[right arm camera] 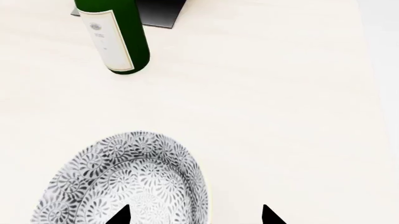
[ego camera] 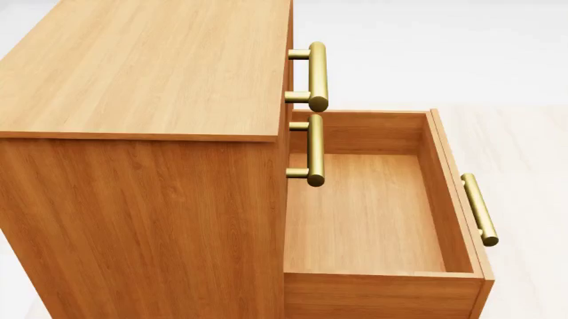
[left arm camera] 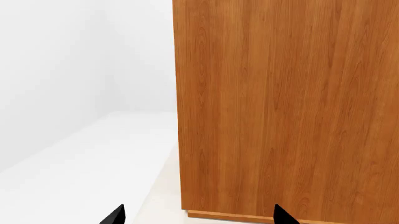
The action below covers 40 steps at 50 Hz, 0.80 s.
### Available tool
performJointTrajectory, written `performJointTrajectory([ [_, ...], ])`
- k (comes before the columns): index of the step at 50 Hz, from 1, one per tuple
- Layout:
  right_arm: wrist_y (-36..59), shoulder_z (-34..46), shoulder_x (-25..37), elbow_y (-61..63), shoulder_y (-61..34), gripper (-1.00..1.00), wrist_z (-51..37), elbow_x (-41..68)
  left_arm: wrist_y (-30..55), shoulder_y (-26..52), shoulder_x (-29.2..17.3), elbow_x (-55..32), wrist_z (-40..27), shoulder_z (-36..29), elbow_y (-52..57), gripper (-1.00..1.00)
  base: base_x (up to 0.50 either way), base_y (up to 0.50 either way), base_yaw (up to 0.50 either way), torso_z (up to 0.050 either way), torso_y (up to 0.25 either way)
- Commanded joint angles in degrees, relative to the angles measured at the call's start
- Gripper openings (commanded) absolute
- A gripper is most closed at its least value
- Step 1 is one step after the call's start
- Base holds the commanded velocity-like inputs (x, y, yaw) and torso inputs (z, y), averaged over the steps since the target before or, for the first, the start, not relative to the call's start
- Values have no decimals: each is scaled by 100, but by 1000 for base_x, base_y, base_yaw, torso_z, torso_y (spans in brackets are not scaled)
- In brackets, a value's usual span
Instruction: Put the bowl in the bottom drawer of the cabinet and close it.
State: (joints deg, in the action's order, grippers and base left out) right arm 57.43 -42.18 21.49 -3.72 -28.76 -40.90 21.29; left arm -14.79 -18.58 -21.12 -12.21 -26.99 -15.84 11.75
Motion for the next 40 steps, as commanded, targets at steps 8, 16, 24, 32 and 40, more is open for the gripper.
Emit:
performJointTrajectory([
  [8,-185,-4,55,-465,-56,100,93,-25,31,-15,-36,-22,-36,-15,63,100,0,0,0,0,0],
  [16,-337,24,89,-740,-82,100,162,-57,15,-24,-45,-19,-50,-23,61,100,0,0,0,0,0],
  [24,-400,35,109,-901,-127,100,181,-70,-2,-19,-52,-23,-55,-33,44,100,0,0,0,0,0],
  [32,-359,20,124,-934,-159,100,184,-45,-7,-8,-57,-27,-64,-42,34,100,0,0,0,0,0],
  [40,-379,-19,143,-1117,-209,100,249,0,-1,-15,-68,-29,-79,-49,52,100,0,0,0,0,0],
])
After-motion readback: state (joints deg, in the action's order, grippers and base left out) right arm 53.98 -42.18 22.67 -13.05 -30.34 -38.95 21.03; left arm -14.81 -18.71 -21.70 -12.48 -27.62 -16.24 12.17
